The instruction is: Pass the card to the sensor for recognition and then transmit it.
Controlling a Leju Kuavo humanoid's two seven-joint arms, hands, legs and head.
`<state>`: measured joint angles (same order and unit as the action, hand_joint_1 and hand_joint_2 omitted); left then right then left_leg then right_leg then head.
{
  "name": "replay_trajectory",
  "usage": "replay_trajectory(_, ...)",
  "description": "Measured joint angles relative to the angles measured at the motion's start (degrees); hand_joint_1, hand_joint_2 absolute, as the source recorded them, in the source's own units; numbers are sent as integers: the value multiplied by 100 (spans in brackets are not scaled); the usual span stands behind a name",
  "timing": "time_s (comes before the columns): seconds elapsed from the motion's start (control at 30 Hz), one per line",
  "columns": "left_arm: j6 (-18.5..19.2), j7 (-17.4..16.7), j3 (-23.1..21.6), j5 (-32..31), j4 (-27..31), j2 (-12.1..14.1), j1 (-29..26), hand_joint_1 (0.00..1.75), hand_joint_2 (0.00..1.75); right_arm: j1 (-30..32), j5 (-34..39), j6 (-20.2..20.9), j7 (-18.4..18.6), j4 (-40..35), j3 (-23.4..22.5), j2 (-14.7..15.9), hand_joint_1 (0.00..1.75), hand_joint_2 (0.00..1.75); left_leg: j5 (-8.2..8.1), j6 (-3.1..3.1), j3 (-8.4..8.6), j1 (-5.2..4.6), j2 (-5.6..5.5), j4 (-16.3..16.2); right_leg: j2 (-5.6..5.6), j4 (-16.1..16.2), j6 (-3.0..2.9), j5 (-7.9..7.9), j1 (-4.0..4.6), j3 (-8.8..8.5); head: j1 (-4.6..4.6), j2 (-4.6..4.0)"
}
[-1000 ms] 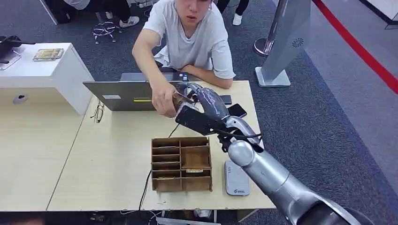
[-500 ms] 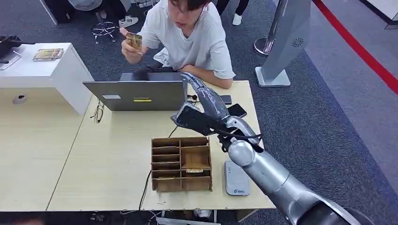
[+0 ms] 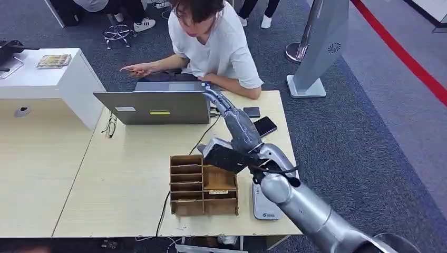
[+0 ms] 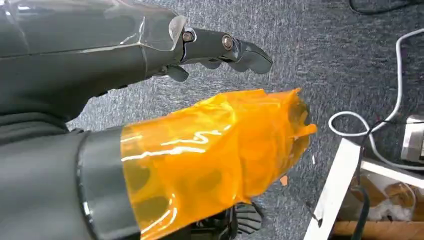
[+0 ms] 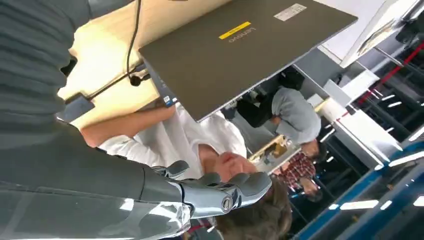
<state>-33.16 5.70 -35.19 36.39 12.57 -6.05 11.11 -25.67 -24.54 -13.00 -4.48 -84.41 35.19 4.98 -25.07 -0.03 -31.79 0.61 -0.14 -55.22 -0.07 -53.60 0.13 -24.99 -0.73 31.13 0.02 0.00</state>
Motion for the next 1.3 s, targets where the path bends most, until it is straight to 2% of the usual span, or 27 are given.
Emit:
replay_trajectory(0.27,33,202,77,-53,0,-4,-67,0,0,581,-484,-269,-145,-462,39,160,0,175,0,0,0,0,1,0,0,0,0,0,0,0,0,0)
replay_trajectory(0.53,66,219,188,-136,0,-4,-104,0,0,903,-1111,-383,-173,-661,59,230,0,175,0,0,0,0,1,0,1,0,0,0,0,-1,0,0)
replay_trajectory(0.87,76,193,263,-232,0,-4,-104,0,0,1008,-1996,-593,-140,-661,138,313,0,175,0,0,0,0,1,0,1,0,0,0,0,-1,0,0)
replay_trajectory(1.17,131,90,354,-352,2,-4,-103,0,0,1022,-3134,-1041,69,-663,354,459,0,175,0,0,0,0,1,0,1,0,0,0,0,-1,0,0)
replay_trajectory(1.3,133,88,400,-378,2,-2,-103,0,0,1024,-3098,-1058,89,-661,431,512,0,175,0,0,0,0,1,0,1,0,0,0,0,-1,0,0)
